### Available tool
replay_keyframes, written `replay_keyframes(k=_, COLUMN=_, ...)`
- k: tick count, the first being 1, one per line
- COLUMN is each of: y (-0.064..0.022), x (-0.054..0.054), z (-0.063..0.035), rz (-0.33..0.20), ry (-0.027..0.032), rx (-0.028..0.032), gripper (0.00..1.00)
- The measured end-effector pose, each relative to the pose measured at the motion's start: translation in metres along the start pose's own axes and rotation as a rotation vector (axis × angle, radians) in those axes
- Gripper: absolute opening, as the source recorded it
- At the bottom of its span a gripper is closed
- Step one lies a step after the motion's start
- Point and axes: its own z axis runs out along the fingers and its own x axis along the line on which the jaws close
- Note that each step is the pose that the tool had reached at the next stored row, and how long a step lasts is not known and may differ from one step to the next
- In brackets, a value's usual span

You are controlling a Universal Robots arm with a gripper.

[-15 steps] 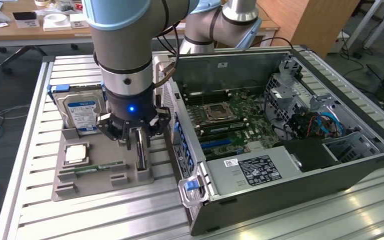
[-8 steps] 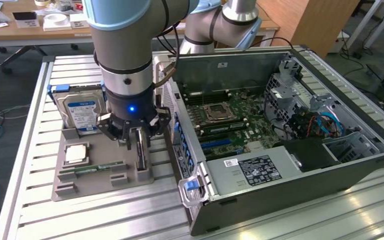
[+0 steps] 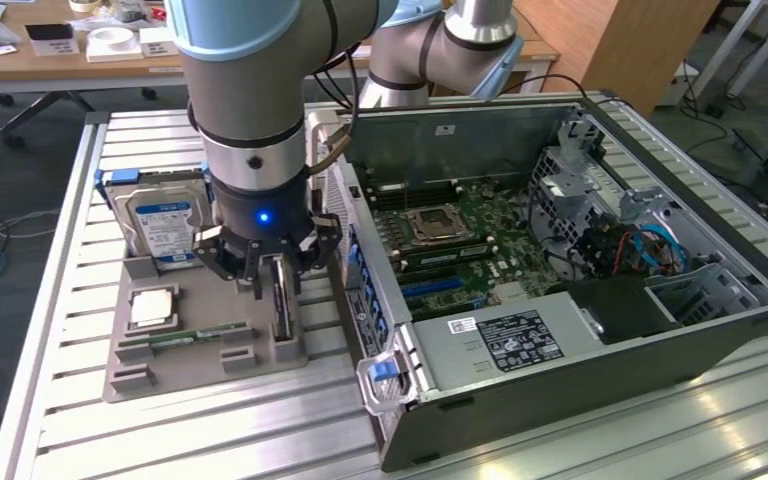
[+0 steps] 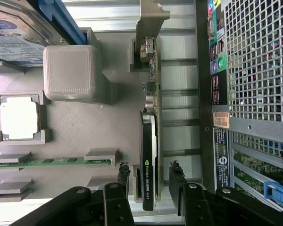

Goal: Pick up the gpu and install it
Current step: 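Pick up the gpu and move the gpu toward the slot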

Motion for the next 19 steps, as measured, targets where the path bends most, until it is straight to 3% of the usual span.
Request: replay_keyframes(k=19, y=-0.0002, x=0.0001, z=0.0037, rz=0.0, ry=0.0, rx=0.0014, gripper=0.47)
